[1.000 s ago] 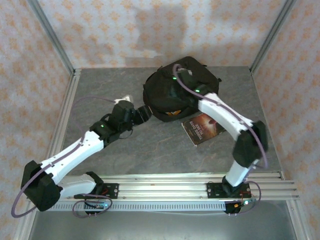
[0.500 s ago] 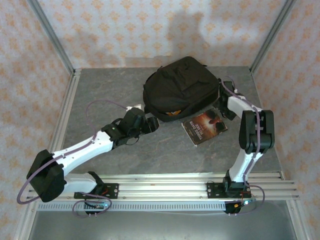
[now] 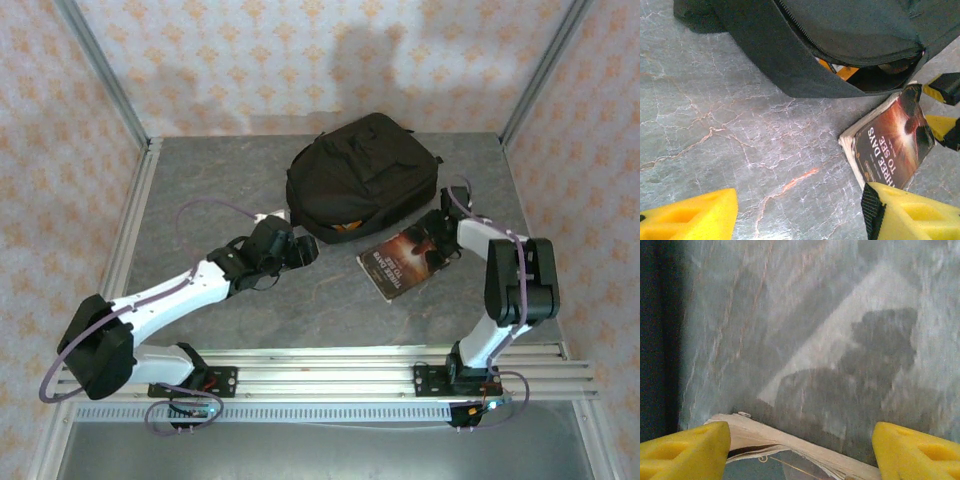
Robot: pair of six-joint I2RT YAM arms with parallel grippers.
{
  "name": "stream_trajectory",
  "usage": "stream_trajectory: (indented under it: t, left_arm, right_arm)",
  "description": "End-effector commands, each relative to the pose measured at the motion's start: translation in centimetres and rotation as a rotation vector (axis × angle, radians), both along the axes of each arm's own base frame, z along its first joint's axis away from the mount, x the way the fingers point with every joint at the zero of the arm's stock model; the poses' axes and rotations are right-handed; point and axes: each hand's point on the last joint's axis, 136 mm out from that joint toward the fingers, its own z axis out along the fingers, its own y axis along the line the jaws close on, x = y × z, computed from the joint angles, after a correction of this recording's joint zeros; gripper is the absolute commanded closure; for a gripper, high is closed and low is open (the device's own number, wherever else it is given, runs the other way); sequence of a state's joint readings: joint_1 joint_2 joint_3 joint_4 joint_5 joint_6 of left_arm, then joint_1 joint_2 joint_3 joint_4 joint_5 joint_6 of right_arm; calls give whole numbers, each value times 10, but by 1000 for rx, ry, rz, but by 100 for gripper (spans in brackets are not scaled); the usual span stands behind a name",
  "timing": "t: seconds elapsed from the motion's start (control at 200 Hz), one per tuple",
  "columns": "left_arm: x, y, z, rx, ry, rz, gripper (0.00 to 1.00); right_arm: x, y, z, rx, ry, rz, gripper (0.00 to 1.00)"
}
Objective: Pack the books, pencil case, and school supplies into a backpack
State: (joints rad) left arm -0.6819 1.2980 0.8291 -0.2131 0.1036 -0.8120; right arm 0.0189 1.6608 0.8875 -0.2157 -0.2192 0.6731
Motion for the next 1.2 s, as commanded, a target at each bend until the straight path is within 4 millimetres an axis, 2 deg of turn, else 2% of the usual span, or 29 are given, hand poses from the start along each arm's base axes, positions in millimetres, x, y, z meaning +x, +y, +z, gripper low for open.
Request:
stream_trajectory:
  t: [0.0, 0.135, 0.28, 0.345, 0.39, 0.46, 0.55, 0.671, 0.706, 0.736, 0.801, 0.891, 1.006, 1.086, 1.156, 1.171, 1.196]
  left_arm:
    - [-1, 0, -10, 33, 19, 0, 32]
    - [-3, -3, -23, 27, 57, 0, 32]
    - [-7, -2, -30, 23, 82, 5, 32]
    - [-9, -2, -30, 14, 81, -1, 32]
    - [-9, -2, -28, 17, 73, -11, 32]
    - [-6, -3, -26, 43, 54, -35, 32]
    - [0, -16, -25, 78, 36, -124, 33]
    - [5, -56, -28, 89, 48, -314, 36]
    - [6, -67, -31, 114, 52, -358, 37]
    - [6, -76, -35, 140, 52, -403, 38]
    - [7, -93, -47, 159, 83, -465, 40]
    - [6, -115, -64, 133, 124, -516, 45]
    - [-1, -135, -79, 122, 159, -566, 48]
    - [-4, -140, -84, 136, 165, -585, 49]
    - [-4, -140, -84, 139, 165, -585, 50]
    - [-6, -139, -95, 153, 187, -585, 50]
    - [-7, -138, -98, 159, 192, -585, 51]
  right_arm:
    - [-51, 40, -19, 129, 140, 36, 25]
    - [-80, 65, -24, 143, 179, 49, 25]
    - [-116, 81, -32, 144, 239, 13, 26]
    - [-124, 84, -29, 98, 229, 47, 26]
    - [-126, 80, -25, 30, 228, 86, 25]
    - [-127, 61, -15, -97, 228, 116, 22]
    - [-129, 39, 5, -223, 221, 100, 21]
    - [-141, 15, 32, -306, 195, 18, 23]
    - [-147, 9, 37, -314, 179, -10, 28]
    - [-152, 9, 40, -291, 148, -19, 36]
    - [-161, 17, 45, -194, 76, -15, 51]
    - [-171, 36, 44, -47, 27, 25, 62]
    - [-187, 64, 32, 104, 86, 112, 68]
    - [-199, 82, 21, 198, 146, 160, 71]
    - [-207, 86, 17, 225, 172, 178, 71]
    - [-208, 87, 17, 226, 171, 182, 71]
    - [-209, 88, 17, 229, 168, 187, 71]
